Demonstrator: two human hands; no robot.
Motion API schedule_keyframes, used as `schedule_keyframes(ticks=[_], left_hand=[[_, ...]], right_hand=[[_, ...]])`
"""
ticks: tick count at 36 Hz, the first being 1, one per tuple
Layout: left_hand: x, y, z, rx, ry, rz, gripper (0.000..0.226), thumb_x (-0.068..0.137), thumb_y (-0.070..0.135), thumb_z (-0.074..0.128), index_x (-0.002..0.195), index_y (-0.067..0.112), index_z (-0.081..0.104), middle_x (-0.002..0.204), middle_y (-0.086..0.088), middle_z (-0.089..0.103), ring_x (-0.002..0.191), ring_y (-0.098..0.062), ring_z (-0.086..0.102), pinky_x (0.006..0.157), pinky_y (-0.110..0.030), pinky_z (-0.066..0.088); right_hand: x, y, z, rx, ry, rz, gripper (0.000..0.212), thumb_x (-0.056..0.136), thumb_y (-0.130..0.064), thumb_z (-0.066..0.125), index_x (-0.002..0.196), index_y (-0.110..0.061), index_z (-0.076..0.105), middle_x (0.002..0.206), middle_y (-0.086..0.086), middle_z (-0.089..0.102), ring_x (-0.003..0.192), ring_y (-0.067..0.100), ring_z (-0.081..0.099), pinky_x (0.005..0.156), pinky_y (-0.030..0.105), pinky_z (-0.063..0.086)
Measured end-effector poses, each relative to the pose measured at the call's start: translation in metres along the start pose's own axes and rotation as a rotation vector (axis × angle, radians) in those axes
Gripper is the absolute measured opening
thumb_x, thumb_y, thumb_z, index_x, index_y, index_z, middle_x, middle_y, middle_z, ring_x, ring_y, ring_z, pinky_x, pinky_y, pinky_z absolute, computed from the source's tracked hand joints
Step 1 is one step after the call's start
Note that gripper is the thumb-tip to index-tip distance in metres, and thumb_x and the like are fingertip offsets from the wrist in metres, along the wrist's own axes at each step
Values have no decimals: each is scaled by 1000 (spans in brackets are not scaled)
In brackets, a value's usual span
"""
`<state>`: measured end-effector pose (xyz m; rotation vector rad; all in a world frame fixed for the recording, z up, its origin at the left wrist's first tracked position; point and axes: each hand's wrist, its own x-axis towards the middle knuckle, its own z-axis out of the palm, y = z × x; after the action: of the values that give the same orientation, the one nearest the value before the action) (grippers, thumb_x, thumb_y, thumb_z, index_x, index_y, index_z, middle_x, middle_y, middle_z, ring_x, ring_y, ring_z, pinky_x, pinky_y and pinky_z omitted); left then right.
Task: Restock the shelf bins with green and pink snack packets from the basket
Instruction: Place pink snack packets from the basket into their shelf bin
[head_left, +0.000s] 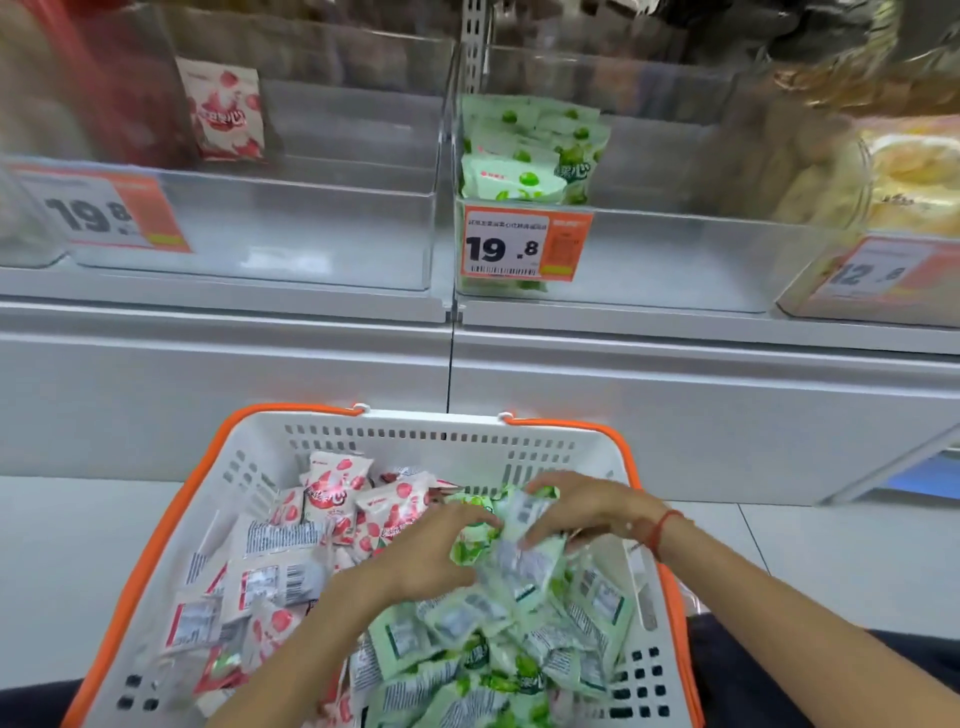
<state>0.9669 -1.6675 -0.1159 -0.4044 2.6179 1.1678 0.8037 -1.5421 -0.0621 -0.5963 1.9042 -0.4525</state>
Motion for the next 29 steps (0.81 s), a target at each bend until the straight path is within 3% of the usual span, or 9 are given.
schedule_keyframes(ticks=[4, 7, 11, 14, 17, 19, 22, 26, 29], left_hand=[[1, 23, -11, -78, 341, 69, 52, 79, 30, 74, 117, 41, 41, 118, 27, 44, 115, 2, 45, 83, -17, 40], [-4, 42, -27, -21, 569, 130, 46, 78, 32, 74, 111, 45, 45, 106, 39, 42, 102, 9, 48, 78, -14, 42], [-6, 55, -53, -84, 612, 155, 26, 83, 43, 67, 103, 47, 52, 103, 35, 55, 97, 18, 48, 77, -11, 40], [-4, 67, -76, -304, 619, 147, 43, 78, 66, 57, 108, 35, 64, 98, 20, 69, 88, 4, 61, 75, -27, 51], [-3, 86, -100, -470, 613, 186, 32, 79, 51, 60, 95, 27, 71, 81, 16, 73, 72, 2, 65, 67, -19, 49], [-2, 100, -115, -513, 625, 214, 26, 79, 47, 60, 89, 26, 72, 77, 16, 73, 71, 2, 66, 65, -14, 48], [4, 122, -135, -515, 626, 245, 23, 84, 43, 61, 91, 24, 72, 78, 14, 74, 75, -1, 68, 68, -13, 50], [17, 146, -164, -361, 782, 253, 41, 79, 67, 58, 89, 30, 71, 77, 14, 72, 75, -3, 66, 74, -33, 54], [24, 159, -188, -121, 920, 250, 41, 83, 68, 51, 97, 33, 67, 86, 22, 67, 87, -1, 61, 80, -32, 50]], right_hand=[[-10, -13, -26, 372, -114, -27, 45, 84, -12, 70, 126, -11, 54, 110, 3, 55, 88, 10, 55, 63, 13, 52], [-22, -29, -36, 520, -217, -94, 17, 92, -14, 60, 109, -12, 61, 83, 1, 60, 68, 5, 55, 56, 10, 49], [-44, -41, -61, 684, -344, -132, 65, 87, -58, 44, 126, -7, 55, 96, 6, 68, 61, 9, 65, 45, 15, 50], [-53, -43, -80, 665, -381, -170, 91, 83, -75, 25, 133, -2, 49, 98, 8, 67, 57, 9, 59, 41, 16, 46], [-61, -57, -87, 678, -181, -230, 94, 78, -82, 27, 126, -7, 56, 90, 4, 63, 58, 11, 53, 43, 18, 42], [-71, -71, -88, 528, 71, -350, 82, 75, -79, 37, 120, -15, 62, 95, -3, 65, 70, 12, 54, 60, 22, 44], [-91, -99, -89, 270, 334, -594, 47, 82, -51, 59, 120, -23, 62, 115, -7, 68, 98, 12, 64, 79, 24, 51], [-113, -130, -110, 201, 500, -655, 24, 86, -28, 67, 109, -19, 69, 106, 1, 72, 104, 19, 66, 87, 33, 53], [-128, -142, -144, 200, 528, -596, 26, 84, -28, 69, 106, -14, 70, 101, 1, 74, 98, 15, 68, 87, 30, 53]])
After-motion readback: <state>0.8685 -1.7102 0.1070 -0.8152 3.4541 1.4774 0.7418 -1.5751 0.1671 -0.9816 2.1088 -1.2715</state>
